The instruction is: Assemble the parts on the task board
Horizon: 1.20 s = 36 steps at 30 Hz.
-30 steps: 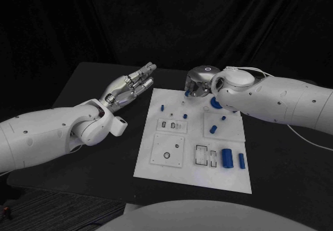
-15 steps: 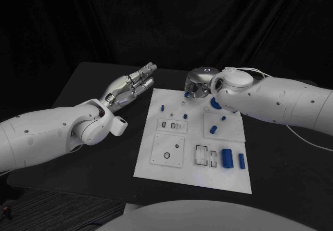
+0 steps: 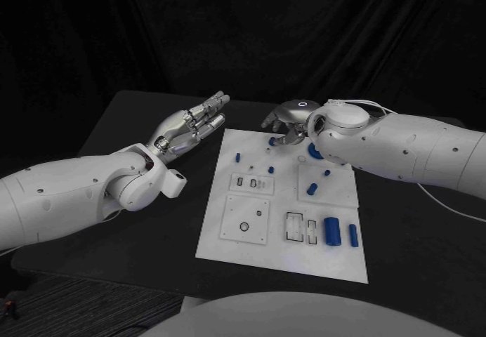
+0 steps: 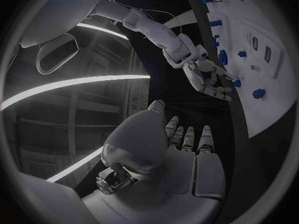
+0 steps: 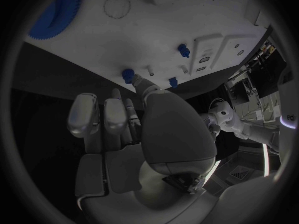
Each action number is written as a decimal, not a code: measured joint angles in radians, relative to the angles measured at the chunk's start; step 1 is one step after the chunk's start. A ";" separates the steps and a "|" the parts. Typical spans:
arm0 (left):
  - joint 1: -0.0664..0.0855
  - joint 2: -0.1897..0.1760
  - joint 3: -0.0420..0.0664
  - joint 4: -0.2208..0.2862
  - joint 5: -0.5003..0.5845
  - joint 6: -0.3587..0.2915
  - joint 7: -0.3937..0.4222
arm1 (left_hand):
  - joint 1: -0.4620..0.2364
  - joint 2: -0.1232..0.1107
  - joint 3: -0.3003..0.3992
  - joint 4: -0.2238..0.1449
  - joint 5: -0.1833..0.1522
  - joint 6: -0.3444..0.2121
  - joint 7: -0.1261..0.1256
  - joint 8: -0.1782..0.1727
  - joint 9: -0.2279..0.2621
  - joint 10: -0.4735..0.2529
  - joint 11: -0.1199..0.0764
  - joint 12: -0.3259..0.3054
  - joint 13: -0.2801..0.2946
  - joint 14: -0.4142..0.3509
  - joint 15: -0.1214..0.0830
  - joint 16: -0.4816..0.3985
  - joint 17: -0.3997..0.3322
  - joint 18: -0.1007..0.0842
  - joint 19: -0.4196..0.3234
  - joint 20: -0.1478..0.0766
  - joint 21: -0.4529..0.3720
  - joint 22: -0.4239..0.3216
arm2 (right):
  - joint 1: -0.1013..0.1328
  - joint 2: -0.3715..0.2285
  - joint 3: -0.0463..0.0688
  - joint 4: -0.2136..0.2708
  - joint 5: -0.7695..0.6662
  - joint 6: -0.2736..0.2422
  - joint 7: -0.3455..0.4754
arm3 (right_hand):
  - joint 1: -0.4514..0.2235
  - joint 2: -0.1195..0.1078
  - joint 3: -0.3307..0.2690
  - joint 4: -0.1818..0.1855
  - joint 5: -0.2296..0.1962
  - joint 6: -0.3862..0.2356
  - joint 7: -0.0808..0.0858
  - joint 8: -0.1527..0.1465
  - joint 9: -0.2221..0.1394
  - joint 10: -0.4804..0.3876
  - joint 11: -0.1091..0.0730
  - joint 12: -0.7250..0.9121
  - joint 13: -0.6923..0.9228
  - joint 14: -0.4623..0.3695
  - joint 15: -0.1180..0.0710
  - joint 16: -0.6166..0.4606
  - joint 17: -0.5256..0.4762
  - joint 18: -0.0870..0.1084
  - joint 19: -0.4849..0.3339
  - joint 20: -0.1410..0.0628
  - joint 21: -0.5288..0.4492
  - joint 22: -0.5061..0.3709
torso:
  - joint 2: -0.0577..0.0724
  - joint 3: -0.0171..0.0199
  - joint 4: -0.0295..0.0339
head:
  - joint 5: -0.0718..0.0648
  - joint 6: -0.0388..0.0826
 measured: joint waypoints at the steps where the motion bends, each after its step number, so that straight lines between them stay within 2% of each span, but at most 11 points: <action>1: 0.000 0.000 0.000 0.000 0.000 0.000 0.000 | 0.000 0.000 0.000 0.000 0.000 0.000 0.000 0.000 0.000 0.002 0.002 0.000 0.000 0.000 0.000 0.000 0.000 0.000 0.000 0.000 0.000 0.000 | 0.000 0.000 0.000 0.000 0.000 0.000 -0.001 | 0.000 0.000 -0.006 0.000 0.000 0.000 0.000 0.000 0.000 -0.007 0.001 0.000 0.000 -0.002 0.002 -0.005 -0.004 0.000 -0.003 0.003 -0.005 -0.002 | 0.000 -0.0001 0.0000 | 0.001 0.000; 4: 0.000 -0.001 0.000 -0.001 0.000 0.002 0.000 | 0.000 0.000 0.000 0.000 0.000 0.002 0.002 0.000 0.000 0.003 0.003 0.000 0.000 0.000 0.000 0.000 0.000 0.000 0.000 0.000 0.000 0.000 | 0.000 -0.007 0.000 0.001 0.000 -0.007 -0.002 | 0.000 0.000 -0.013 -0.004 0.000 0.027 0.006 0.002 0.003 -0.010 0.004 0.000 0.000 -0.002 0.002 -0.008 -0.010 0.000 -0.007 0.000 -0.005 -0.004 | 0.000 0.0000 -0.0004 | 0.004 0.000; 5: 0.000 -0.002 0.000 0.000 0.000 0.002 0.000 | 0.000 0.000 0.000 0.000 0.000 0.004 0.004 0.000 0.001 0.003 0.003 0.000 0.000 0.000 0.000 0.000 0.000 0.000 0.000 0.000 0.000 0.000 | 0.000 -0.011 0.000 0.002 0.000 -0.011 -0.002 | -0.002 0.008 -0.020 -0.006 0.000 0.090 0.018 0.014 0.010 -0.010 0.004 0.000 0.001 -0.002 0.002 -0.008 -0.007 0.000 -0.007 0.000 -0.005 -0.001 | -0.001 -0.0001 -0.0007 | 0.005 0.000; 8: 0.000 -0.009 0.000 0.002 0.000 0.002 0.000 | 0.000 0.000 0.000 0.000 0.000 0.004 0.004 0.000 0.001 0.003 0.003 0.000 0.000 0.000 0.000 0.000 0.000 0.000 -0.002 0.002 0.000 0.000 | 0.003 -0.036 0.000 0.017 0.000 -0.025 -0.002 | 0.007 0.016 -0.022 -0.009 0.005 0.162 0.036 0.025 0.017 0.007 0.005 0.008 0.002 -0.002 0.002 -0.008 0.000 0.000 -0.007 0.000 -0.005 0.006 | -0.001 -0.0001 -0.0015 | 0.009 0.000; 15: 0.000 -0.021 0.000 0.009 0.000 0.001 -0.001 | 0.000 0.000 0.000 0.000 0.000 0.007 0.007 0.004 0.002 0.003 0.003 0.000 0.000 0.000 0.000 0.000 0.000 0.000 0.000 0.007 0.000 0.000 | 0.056 -0.159 0.000 0.125 0.000 -0.054 -0.009 | 0.007 0.023 -0.033 -0.003 0.008 0.176 0.076 0.015 0.011 0.061 -0.005 0.027 0.004 -0.002 0.002 -0.003 0.000 0.000 -0.007 0.000 -0.005 0.013 | -0.001 -0.0002 -0.0019 | 0.019 0.000; 19: 0.000 -0.024 0.000 0.010 0.000 0.001 -0.002 | 0.000 0.000 0.000 0.000 0.000 0.007 0.007 0.004 0.002 0.003 0.003 0.000 0.000 0.000 0.000 0.000 0.000 0.000 0.000 0.007 0.000 0.000 | 0.071 -0.230 0.000 0.185 0.000 -0.059 -0.018 | -0.020 0.035 -0.056 0.019 -0.026 0.182 0.074 0.015 0.011 0.060 -0.005 0.027 0.004 -0.005 -0.002 -0.003 -0.001 0.000 -0.006 -0.001 -0.005 0.018 | -0.001 -0.0011 -0.0045 | 0.022 0.000; 23: 0.000 -0.024 0.000 0.010 0.000 0.001 -0.002 | 0.000 0.000 0.000 0.000 0.000 0.007 0.007 0.004 0.002 0.003 0.003 0.000 0.000 -0.001 0.006 0.000 0.000 0.000 0.000 0.007 0.000 0.000 | 0.074 -0.289 -0.005 0.219 0.000 -0.055 -0.024 | -0.075 0.027 -0.097 0.061 -0.072 0.197 0.072 0.015 0.011 0.050 -0.003 0.019 0.004 0.001 -0.004 0.014 0.026 0.000 0.003 -0.005 -0.005 0.029 | -0.001 -0.0019 -0.0071 | 0.019 0.000; 27: 0.000 -0.024 0.000 0.010 0.000 0.001 -0.002 | 0.000 0.000 0.000 0.000 0.000 0.011 0.003 0.004 0.002 0.003 0.003 0.000 0.000 0.000 0.007 0.000 0.000 0.000 0.000 0.007 0.000 0.000 | 0.070 -0.335 -0.008 0.247 0.001 -0.035 -0.036 | -0.110 0.030 -0.134 0.092 -0.074 0.162 0.062 0.009 0.008 -0.003 0.008 0.006 0.003 -0.004 0.004 0.016 0.018 0.000 -0.002 0.002 -0.017 0.026 | -0.001 -0.0016 -0.0084 | 0.019 0.000; 31: 0.000 -0.023 0.000 0.010 0.000 0.001 -0.002 | 0.000 0.000 0.003 -0.003 0.000 0.011 0.003 0.004 0.002 0.003 0.003 0.000 0.000 0.000 0.007 0.000 0.000 0.000 0.000 0.007 0.000 0.000 | 0.061 -0.360 -0.014 0.262 0.001 -0.008 -0.051 | -0.109 0.031 -0.142 0.087 -0.061 0.127 0.055 0.009 0.008 0.008 0.009 0.018 0.007 -0.009 0.009 0.004 0.000 0.000 -0.008 0.009 -0.031 0.020 | -0.001 -0.0007 -0.0071 | 0.012 0.001; 34: 0.000 -0.022 0.000 0.009 0.000 0.001 -0.002 | 0.000 0.000 0.003 -0.003 0.000 0.011 0.003 0.004 0.002 0.003 0.003 0.000 0.000 0.000 0.007 0.000 0.000 0.000 0.000 0.007 0.000 0.000 | 0.054 -0.369 -0.015 0.267 0.000 0.007 -0.062 | -0.089 0.051 -0.143 0.068 -0.035 0.093 0.071 0.009 0.006 0.111 -0.009 0.095 0.041 -0.057 0.005 -0.042 -0.067 0.000 -0.048 0.007 -0.079 -0.007 | -0.001 -0.0006 -0.0060 | 0.007 0.007; 36: 0.000 -0.021 0.000 0.008 0.000 0.001 -0.002 | 0.000 0.000 0.003 -0.003 0.000 0.011 0.003 0.004 0.002 0.003 0.003 0.000 0.000 0.000 0.007 0.000 0.000 0.000 0.000 0.007 0.000 0.000 | 0.049 -0.371 -0.016 0.266 -0.002 0.012 -0.068 | -0.084 0.053 -0.150 0.051 -0.031 0.105 0.068 0.009 0.008 0.190 -0.035 0.222 0.125 -0.113 -0.009 -0.103 -0.153 0.011 -0.103 -0.005 -0.152 -0.051 | -0.001 -0.0006 -0.0053 | 0.005 0.008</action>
